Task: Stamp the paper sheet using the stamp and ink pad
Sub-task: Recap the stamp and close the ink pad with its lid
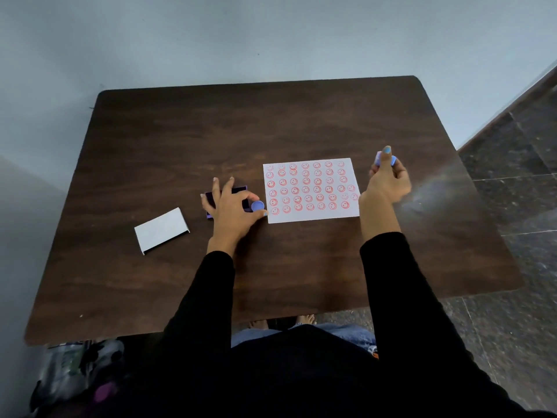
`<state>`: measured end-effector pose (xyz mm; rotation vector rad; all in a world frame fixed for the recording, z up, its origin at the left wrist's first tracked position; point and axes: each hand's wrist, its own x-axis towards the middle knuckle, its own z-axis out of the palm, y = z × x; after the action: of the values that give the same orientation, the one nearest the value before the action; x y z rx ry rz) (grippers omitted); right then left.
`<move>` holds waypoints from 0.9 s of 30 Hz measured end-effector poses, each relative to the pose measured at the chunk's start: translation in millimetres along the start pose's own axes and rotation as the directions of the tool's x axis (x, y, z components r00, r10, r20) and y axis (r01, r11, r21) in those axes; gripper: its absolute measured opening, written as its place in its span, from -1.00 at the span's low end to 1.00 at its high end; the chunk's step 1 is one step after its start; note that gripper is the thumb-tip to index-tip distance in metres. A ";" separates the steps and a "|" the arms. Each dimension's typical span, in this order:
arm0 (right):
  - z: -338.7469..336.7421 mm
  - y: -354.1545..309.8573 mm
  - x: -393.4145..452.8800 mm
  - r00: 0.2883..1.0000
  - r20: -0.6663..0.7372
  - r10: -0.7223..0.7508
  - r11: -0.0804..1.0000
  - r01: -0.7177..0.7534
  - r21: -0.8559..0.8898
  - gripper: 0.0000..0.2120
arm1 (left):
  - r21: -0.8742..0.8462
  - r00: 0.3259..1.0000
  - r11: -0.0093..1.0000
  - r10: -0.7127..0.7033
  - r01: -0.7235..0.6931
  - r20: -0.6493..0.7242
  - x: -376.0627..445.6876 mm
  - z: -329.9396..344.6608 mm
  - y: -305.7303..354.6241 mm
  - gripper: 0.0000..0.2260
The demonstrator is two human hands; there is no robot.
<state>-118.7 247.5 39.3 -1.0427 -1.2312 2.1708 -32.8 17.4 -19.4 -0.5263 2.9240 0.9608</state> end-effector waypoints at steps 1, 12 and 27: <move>6.8 5.8 -5.9 0.998 0.051 0.021 0.999 -0.019 -0.034 -0.89 | -0.025 0.999 1.000 -0.004 0.004 -0.038 0.0 -1.0 1.6 -0.80; 29.5 79.0 -93.7 0.534 0.741 0.408 0.815 0.153 -0.559 -0.77 | -0.520 0.979 0.853 -0.135 0.037 -0.150 -7.7 -21.9 16.8 -0.73; 29.8 88.2 -102.3 0.491 0.750 0.443 0.801 0.159 -0.577 -0.73 | -0.633 0.967 0.773 -0.193 0.045 -0.168 -17.5 -27.8 8.5 -0.73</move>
<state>-78.7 117.6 13.7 -0.0738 -2.4845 2.6072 -16.7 13.1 10.2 -0.8759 2.6260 1.9863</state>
